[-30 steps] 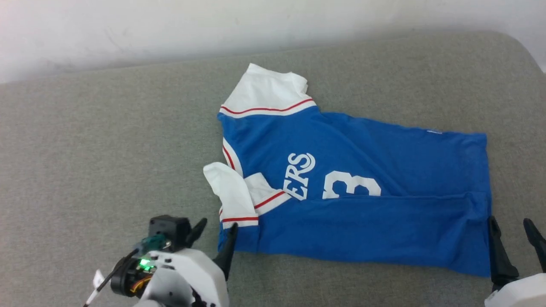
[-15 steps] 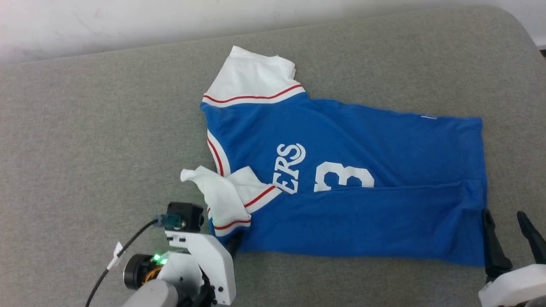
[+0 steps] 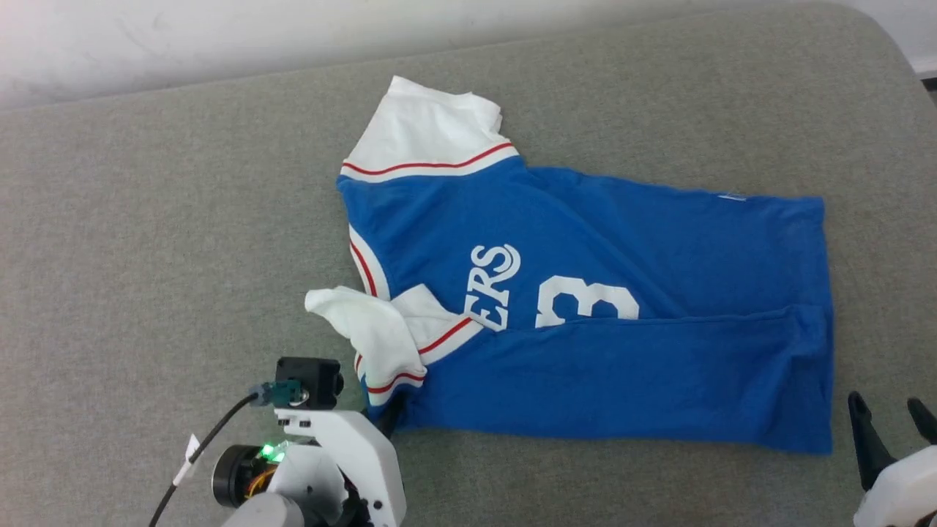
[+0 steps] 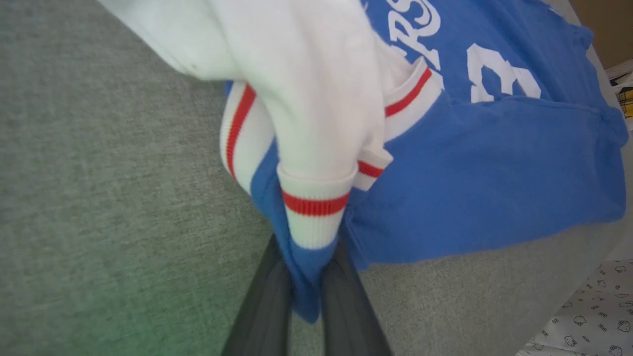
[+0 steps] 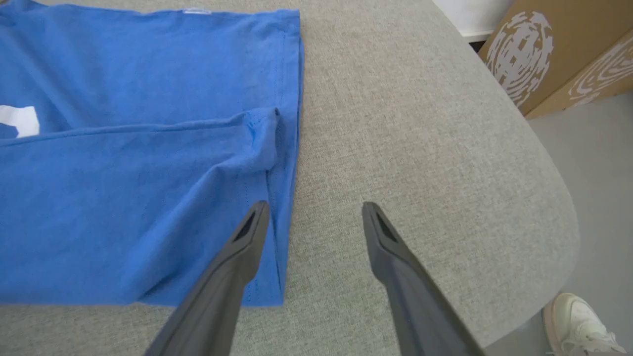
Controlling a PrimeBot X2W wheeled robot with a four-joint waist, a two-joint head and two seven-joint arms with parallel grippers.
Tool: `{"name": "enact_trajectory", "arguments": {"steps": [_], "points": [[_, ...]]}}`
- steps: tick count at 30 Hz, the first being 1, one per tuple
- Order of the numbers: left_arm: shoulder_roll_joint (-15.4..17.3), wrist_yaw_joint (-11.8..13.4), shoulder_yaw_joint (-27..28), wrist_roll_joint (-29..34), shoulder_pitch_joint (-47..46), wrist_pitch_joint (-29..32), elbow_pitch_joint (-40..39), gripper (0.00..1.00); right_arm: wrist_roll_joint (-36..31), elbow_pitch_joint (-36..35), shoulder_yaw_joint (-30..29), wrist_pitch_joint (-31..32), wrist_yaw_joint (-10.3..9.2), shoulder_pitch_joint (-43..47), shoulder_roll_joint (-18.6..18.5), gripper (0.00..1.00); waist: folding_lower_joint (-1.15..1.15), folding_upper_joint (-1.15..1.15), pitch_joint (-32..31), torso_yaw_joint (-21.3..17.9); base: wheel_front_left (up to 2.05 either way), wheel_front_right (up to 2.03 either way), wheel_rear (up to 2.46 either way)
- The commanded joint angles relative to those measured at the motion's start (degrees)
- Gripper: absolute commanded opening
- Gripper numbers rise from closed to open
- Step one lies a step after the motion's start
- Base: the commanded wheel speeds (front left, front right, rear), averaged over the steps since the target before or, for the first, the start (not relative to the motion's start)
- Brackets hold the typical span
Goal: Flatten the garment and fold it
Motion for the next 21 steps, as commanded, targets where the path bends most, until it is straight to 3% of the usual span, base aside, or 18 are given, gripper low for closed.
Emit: {"name": "enact_trajectory", "arguments": {"steps": [1, 11, 12, 14, 21], "points": [[0.18, 0.61, -0.09, 0.32, 1.23, -0.1, 0.1, 0.0, 0.39, 0.52, -0.49, 0.5, -0.08, 0.38, 0.56, 1.0, 0.0, 0.01, 0.51, 0.4, 0.0, 0.0, 0.0], [-0.29, 0.48, -0.02, 0.45, -0.05, -0.8, -0.78, 0.0, 3.36, 10.28, 2.34, 0.87, -0.08, -2.11, 1.85, 1.0, 0.0, 0.01, 2.76, 1.08, 0.0, 0.0, 0.0], [-0.25, 0.52, 0.06, 0.44, -0.12, -0.85, -0.73, 0.0, 3.75, 11.44, 2.93, 1.57, -0.08, -2.47, 1.88, 0.73, 0.0, 0.01, 2.79, 1.12, 0.0, 0.0, 0.0], [-0.19, 0.69, 0.28, 0.36, -0.05, -1.03, -0.6, 0.0, 4.53, 12.94, 3.18, 2.24, -0.08, -3.28, 1.95, 0.0, 0.0, 0.01, 2.62, 1.16, 0.0, 0.0, 0.0], [-0.86, 0.84, 1.67, -1.57, 1.98, -2.67, -0.27, 0.0, 4.57, 11.63, 2.29, 2.95, -0.08, -3.38, 0.53, 0.0, 0.0, 0.01, -0.21, 1.68, 0.0, 0.0, 0.0]]}}
